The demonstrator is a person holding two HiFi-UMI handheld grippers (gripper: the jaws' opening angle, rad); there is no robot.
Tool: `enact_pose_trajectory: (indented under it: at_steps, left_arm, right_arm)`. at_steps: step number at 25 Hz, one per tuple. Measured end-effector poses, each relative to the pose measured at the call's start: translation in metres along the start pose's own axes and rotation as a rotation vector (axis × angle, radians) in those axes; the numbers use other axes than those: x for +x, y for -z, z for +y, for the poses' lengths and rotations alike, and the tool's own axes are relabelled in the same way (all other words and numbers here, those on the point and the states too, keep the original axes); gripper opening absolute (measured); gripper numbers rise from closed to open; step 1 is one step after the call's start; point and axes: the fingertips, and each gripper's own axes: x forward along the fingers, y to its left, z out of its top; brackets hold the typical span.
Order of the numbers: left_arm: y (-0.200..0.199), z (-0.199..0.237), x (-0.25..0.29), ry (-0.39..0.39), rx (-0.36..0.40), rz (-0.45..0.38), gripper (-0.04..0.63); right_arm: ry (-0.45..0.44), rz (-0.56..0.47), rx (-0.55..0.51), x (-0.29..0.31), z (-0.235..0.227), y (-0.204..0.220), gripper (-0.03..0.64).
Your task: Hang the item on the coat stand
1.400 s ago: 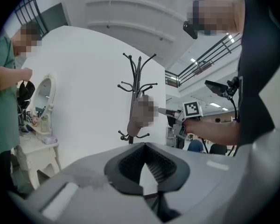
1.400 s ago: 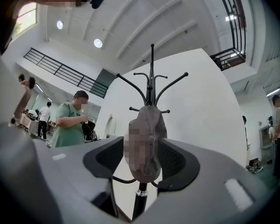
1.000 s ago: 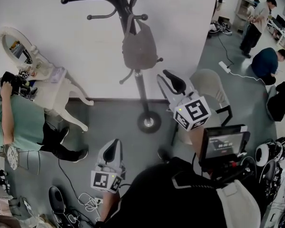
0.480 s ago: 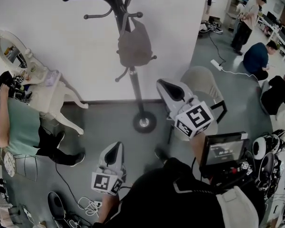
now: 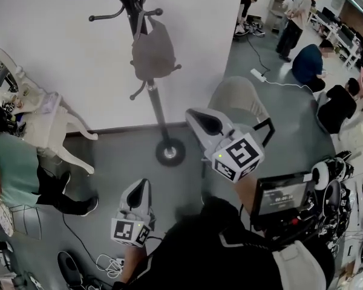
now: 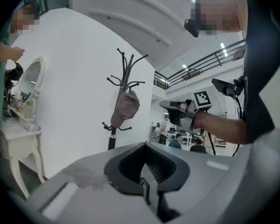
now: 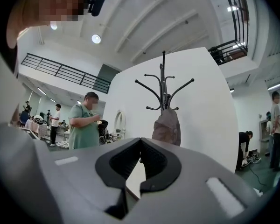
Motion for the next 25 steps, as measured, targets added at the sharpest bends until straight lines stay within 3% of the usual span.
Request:
enact_pose_trajectory:
  at_steps: [4, 9, 25]
  left_arm:
    - [-0.003, -0.005, 0.004, 0.001, 0.026, 0.005, 0.021]
    - [-0.019, -0.002, 0.016, -0.054, 0.022, -0.033, 0.021]
    - [-0.020, -0.054, 0.057, -0.065, 0.036, -0.014, 0.021]
  right_arm:
    - [-0.009, 0.023, 0.006, -0.006, 0.001, 0.007, 0.009]
    - [-0.031, 0.023, 0.023, -0.009, -0.010, 0.006, 0.009]
    - [-0.059, 0.021, 0.054, -0.031, -0.055, 0.004, 0.009]
